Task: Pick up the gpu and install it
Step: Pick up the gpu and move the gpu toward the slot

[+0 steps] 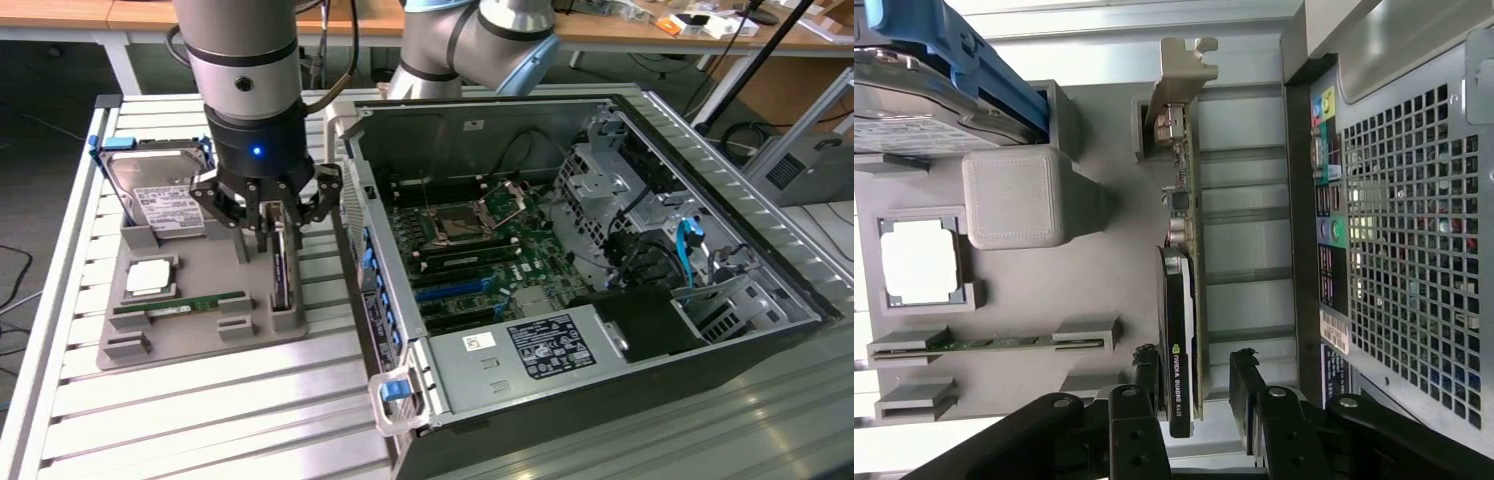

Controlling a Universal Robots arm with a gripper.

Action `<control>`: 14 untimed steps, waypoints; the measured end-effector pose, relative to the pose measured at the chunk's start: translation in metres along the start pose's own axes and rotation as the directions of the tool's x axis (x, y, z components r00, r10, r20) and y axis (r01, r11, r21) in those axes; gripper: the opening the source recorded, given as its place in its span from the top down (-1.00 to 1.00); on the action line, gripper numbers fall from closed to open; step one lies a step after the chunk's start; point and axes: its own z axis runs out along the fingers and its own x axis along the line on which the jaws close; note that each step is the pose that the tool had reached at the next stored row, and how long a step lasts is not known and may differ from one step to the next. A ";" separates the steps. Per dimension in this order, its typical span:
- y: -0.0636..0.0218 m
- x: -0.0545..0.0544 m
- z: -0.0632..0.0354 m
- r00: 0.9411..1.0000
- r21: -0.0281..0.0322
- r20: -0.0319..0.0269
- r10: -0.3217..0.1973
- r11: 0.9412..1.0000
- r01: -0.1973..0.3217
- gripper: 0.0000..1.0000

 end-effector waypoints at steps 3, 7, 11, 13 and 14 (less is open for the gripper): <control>0.0000 0.000 0.0005 1.000 0.002 0.000 0.000 1.000 0.000 0.15; 0.0000 0.000 0.0012 1.000 0.004 0.000 0.000 1.000 0.000 0.15; 0.0000 0.000 0.0018 1.000 0.006 0.000 0.000 1.000 0.000 0.15; 0.0001 0.000 0.0022 1.000 0.006 0.001 0.000 1.000 0.000 0.15; 0.0001 0.000 0.0026 1.000 0.007 0.001 0.000 1.000 0.000 0.15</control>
